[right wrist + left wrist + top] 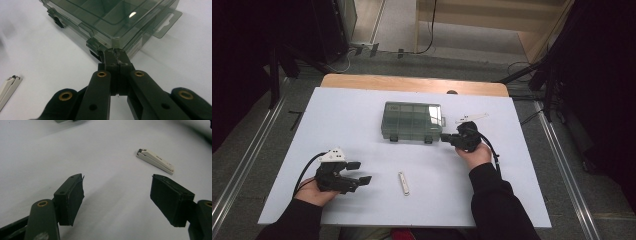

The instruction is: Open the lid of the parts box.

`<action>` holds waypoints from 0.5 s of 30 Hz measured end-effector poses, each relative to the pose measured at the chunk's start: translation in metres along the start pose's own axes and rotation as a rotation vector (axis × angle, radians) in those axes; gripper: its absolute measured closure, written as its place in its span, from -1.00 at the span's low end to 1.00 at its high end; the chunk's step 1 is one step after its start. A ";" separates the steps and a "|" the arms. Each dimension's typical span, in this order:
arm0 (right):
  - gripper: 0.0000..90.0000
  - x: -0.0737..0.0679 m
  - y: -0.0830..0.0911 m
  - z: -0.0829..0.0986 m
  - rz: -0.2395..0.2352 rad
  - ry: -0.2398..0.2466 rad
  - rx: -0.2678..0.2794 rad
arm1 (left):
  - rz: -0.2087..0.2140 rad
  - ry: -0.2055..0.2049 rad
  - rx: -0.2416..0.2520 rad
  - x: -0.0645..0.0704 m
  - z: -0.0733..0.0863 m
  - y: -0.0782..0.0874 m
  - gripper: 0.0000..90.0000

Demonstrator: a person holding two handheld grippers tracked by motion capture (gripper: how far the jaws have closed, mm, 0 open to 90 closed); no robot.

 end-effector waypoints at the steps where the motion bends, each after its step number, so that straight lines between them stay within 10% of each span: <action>1: 1.00 0.000 0.000 0.000 -0.001 0.003 0.001 | 0.000 0.001 0.001 0.000 0.000 0.000 -0.41; 15: 1.00 -0.001 0.003 -0.011 -0.001 0.007 0.039 | -0.024 0.011 0.016 -0.004 0.002 0.003 -0.41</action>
Point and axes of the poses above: each handheld gripper's, and its own axes: y roughly backward along the jaws, z roughly out of its underside, x roughly to its right, the point moved 7 cm from there along -y, roughly forward along the jaws, and after that the axes turned 6 degrees about -y, right-handed, at the moved point
